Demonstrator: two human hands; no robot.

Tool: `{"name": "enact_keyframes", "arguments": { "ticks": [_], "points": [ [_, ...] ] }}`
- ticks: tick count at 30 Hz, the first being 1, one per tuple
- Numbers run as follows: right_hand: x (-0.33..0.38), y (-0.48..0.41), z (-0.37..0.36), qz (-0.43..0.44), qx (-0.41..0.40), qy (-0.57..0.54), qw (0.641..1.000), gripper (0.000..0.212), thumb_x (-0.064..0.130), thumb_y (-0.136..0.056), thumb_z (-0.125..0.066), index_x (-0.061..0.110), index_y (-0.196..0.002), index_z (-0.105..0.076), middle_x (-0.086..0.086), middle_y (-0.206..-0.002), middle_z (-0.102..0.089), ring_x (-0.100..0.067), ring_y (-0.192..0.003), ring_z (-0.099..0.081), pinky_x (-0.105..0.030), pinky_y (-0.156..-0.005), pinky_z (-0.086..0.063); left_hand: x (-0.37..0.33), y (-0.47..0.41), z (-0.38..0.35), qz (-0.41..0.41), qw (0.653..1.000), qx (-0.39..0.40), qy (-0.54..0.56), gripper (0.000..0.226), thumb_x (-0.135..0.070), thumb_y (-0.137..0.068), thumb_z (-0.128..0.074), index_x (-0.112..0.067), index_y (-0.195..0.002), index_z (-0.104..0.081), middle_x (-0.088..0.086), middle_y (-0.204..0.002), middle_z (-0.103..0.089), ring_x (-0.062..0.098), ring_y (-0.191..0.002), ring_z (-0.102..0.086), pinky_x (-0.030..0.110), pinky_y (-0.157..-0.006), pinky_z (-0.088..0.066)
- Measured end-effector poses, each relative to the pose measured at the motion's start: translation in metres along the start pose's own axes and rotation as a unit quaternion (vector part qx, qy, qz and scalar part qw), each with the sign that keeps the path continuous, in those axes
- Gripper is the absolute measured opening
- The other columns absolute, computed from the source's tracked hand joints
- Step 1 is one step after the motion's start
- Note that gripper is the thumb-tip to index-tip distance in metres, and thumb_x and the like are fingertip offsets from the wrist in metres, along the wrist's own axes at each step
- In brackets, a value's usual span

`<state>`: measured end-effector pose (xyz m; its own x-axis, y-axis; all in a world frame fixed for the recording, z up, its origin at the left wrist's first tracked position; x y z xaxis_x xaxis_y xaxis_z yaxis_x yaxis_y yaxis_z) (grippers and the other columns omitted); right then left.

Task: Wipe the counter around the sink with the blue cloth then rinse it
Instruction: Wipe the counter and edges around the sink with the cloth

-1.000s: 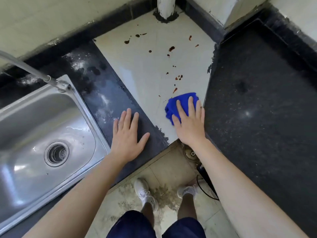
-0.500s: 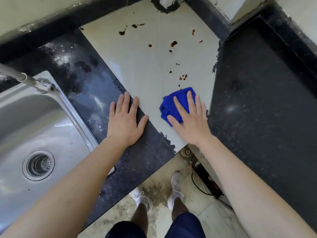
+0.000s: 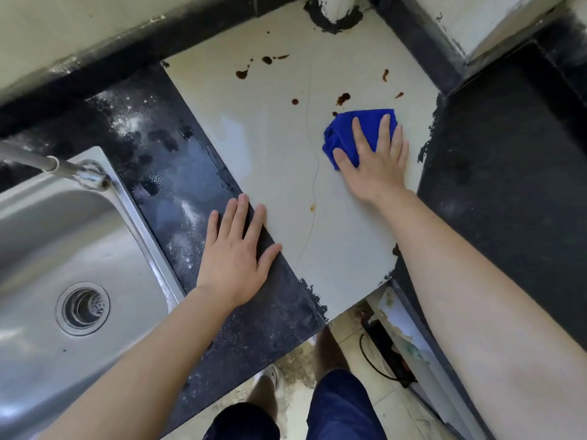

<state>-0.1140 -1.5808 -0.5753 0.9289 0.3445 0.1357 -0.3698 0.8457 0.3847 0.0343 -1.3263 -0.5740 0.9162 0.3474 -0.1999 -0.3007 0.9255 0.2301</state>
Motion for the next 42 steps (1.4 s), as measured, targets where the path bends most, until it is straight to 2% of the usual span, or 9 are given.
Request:
{"name": "enact_keyframes", "arguments": {
  "ticks": [6,12,19,21,26,30,34,38,42],
  "points": [
    [0.023,-0.020,0.005,0.043,-0.041,0.001,0.998,0.070,0.063,-0.101,-0.020,0.032,-0.161,0.000,-0.018,-0.166,0.014,-0.040,-0.152,0.016,-0.055,-0.123,0.009,-0.004,-0.001,0.005,0.025,1.000,0.002,-0.004,0.072,-0.062,-0.099,-0.027,-0.019,-0.157,-0.028,0.011,-0.166,-0.017,0.028,-0.154,-0.012,0.049,-0.125,-0.002],
    [0.009,0.086,-0.041,0.290,-0.031,-0.004,0.957,0.067,0.055,-0.100,-0.036,0.029,-0.160,-0.021,-0.018,-0.168,-0.002,-0.042,-0.153,0.003,-0.057,-0.123,-0.002,-0.006,-0.004,0.008,0.057,0.997,-0.047,0.017,0.059,-0.049,-0.102,-0.033,-0.017,-0.151,-0.040,0.009,-0.162,-0.030,0.025,-0.152,-0.021,0.051,-0.125,-0.007],
    [-0.047,0.125,-0.053,0.415,0.013,0.047,0.909,0.070,0.061,-0.094,-0.044,0.037,-0.158,-0.025,-0.012,-0.168,-0.009,-0.036,-0.155,-0.006,-0.055,-0.124,-0.011,-0.013,-0.024,0.013,0.144,0.988,-0.048,0.041,0.064,-0.048,-0.101,-0.033,-0.017,-0.157,-0.028,0.006,-0.167,-0.015,0.022,-0.155,-0.007,0.047,-0.125,-0.002],
    [-0.047,0.085,-0.040,0.404,-0.001,0.050,0.913,0.070,0.064,-0.093,-0.041,0.037,-0.156,-0.027,-0.011,-0.168,-0.012,-0.036,-0.154,-0.009,-0.055,-0.124,-0.009,-0.014,-0.033,0.016,0.143,0.988,-0.043,0.039,0.065,-0.049,-0.102,-0.031,-0.018,-0.158,-0.025,0.006,-0.168,-0.012,0.021,-0.155,-0.004,0.046,-0.125,0.000],
    [-0.038,-0.050,0.017,0.213,-0.040,0.025,0.976,0.069,0.065,-0.099,-0.026,0.034,-0.160,-0.016,-0.016,-0.168,0.002,-0.039,-0.154,0.004,-0.053,-0.124,0.002,-0.022,-0.051,0.022,0.154,0.986,-0.052,0.037,0.067,-0.050,-0.102,-0.031,-0.015,-0.159,-0.020,0.010,-0.168,-0.005,0.023,-0.155,0.001,0.045,-0.125,0.000],
    [0.008,-0.097,0.038,0.120,-0.028,0.010,0.992,0.069,0.060,-0.101,-0.023,0.031,-0.161,-0.007,-0.018,-0.167,0.009,-0.042,-0.152,0.012,-0.057,-0.123,0.006,-0.026,-0.069,0.024,0.167,0.984,-0.051,0.042,0.068,-0.049,-0.105,-0.033,-0.014,-0.159,-0.015,0.013,-0.168,0.001,0.025,-0.155,0.004,0.046,-0.125,0.000],
    [0.017,-0.061,0.021,0.194,-0.038,0.006,0.980,0.066,0.055,-0.102,-0.027,0.029,-0.161,-0.015,-0.018,-0.168,0.002,-0.042,-0.153,0.006,-0.056,-0.123,0.004,-0.039,-0.089,0.028,0.166,0.983,-0.055,0.054,0.069,-0.047,-0.105,-0.037,-0.013,-0.160,-0.013,0.014,-0.167,0.006,0.026,-0.155,0.008,0.042,-0.125,0.004],
    [-0.036,0.016,-0.003,0.302,-0.019,0.027,0.953,0.064,0.053,-0.103,-0.030,0.028,-0.161,-0.017,-0.015,-0.168,0.000,-0.038,-0.154,0.005,-0.055,-0.124,-0.002,-0.042,-0.106,0.029,0.166,0.984,-0.034,0.057,0.076,-0.056,-0.103,-0.032,-0.015,-0.161,-0.004,0.012,-0.167,0.013,0.024,-0.154,0.014,0.045,-0.125,0.007],
    [-0.103,0.036,0.003,0.233,-0.010,0.062,0.971,0.067,0.059,-0.104,-0.028,0.028,-0.161,-0.014,-0.012,-0.169,0.004,-0.034,-0.155,0.008,-0.051,-0.126,0.000,-0.041,-0.115,0.020,0.182,0.980,0.011,0.082,0.089,-0.072,-0.096,-0.025,-0.018,-0.159,0.008,0.010,-0.166,0.020,0.022,-0.152,0.022,0.047,-0.123,0.012]
  ]
}}
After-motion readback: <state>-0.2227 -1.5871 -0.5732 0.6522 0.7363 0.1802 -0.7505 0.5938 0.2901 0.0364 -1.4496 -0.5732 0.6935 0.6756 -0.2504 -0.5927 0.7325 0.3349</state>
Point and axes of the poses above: each hand's wrist, its own y-axis away from the middle knuckle, its own z-axis out of the back of the hand, x = y × z, the point moved 1 cm from there along -y, towards the middle knuckle
